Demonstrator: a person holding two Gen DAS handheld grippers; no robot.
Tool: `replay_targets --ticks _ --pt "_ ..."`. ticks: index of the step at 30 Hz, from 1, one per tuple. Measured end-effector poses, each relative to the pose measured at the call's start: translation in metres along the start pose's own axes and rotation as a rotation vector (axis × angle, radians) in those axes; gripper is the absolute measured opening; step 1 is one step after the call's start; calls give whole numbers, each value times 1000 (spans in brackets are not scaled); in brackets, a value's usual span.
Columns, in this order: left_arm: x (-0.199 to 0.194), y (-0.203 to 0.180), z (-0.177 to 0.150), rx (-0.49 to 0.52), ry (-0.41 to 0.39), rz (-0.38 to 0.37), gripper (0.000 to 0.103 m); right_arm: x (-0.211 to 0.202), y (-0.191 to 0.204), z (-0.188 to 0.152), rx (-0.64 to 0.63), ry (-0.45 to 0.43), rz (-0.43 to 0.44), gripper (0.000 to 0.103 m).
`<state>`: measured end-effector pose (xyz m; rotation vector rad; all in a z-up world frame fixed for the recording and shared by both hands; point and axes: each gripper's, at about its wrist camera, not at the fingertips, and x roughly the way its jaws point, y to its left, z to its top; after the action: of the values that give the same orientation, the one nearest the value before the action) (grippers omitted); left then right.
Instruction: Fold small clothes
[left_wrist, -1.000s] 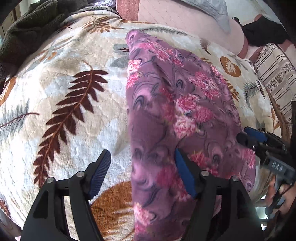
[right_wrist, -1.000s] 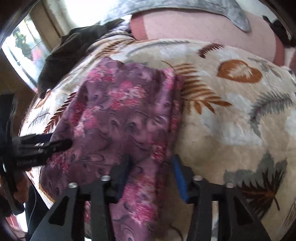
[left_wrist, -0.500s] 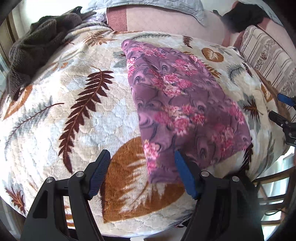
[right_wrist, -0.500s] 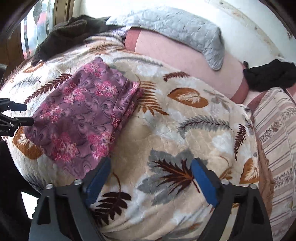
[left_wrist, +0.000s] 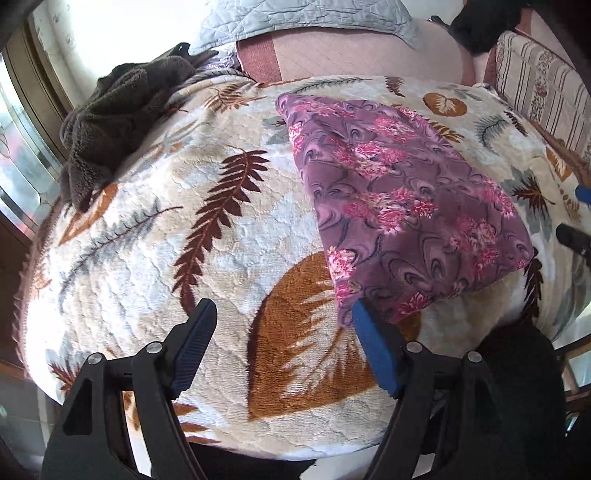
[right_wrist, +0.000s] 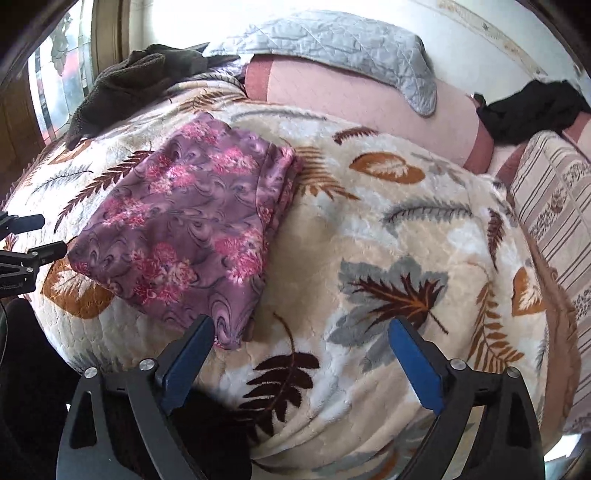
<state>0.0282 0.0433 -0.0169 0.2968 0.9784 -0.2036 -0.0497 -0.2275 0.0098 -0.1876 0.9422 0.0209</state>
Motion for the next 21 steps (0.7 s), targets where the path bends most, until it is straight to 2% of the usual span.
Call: replay_targets --ticks 5,8,21 --pt "-11 -4 4 7 -12 23 76 -4 -9 5 10 -15 18 101" --pt "-19 -3 2 -20 -25 25 83 1 -11 7 11 5 32 101" --pt "-25 -10 -6 -30 -5 17 83 4 5 14 -43 -4 24 101"
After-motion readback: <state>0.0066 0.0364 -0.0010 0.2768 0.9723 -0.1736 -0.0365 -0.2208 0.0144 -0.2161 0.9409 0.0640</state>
